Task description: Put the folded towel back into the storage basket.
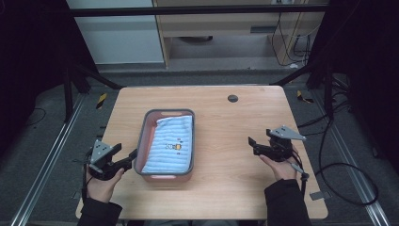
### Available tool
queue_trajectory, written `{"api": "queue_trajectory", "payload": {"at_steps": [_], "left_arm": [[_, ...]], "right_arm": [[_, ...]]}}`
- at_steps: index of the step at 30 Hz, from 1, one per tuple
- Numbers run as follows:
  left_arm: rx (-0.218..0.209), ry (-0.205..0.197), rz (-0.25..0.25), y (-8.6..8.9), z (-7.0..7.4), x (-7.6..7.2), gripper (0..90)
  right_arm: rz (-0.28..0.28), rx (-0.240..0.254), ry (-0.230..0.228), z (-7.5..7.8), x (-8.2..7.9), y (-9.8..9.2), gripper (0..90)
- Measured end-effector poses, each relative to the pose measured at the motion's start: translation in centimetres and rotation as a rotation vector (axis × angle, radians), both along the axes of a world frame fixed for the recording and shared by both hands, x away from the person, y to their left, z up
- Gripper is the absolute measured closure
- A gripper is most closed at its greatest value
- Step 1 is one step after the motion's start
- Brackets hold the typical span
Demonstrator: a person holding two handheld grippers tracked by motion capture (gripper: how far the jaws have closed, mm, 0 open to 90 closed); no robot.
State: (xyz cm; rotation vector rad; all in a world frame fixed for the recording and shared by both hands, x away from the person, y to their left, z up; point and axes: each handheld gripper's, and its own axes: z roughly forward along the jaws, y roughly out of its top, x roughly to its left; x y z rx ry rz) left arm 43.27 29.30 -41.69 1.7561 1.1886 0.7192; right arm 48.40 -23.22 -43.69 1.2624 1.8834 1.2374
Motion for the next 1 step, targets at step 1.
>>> {"api": "queue_trajectory", "payload": {"at_steps": [1], "left_arm": [[0.0, -0.002, 0.006, 0.2, -0.08, 0.07, 33.2]], "right_arm": [[-0.009, -0.003, 0.001, -0.28, -0.1, -0.47, 20.9]]}}
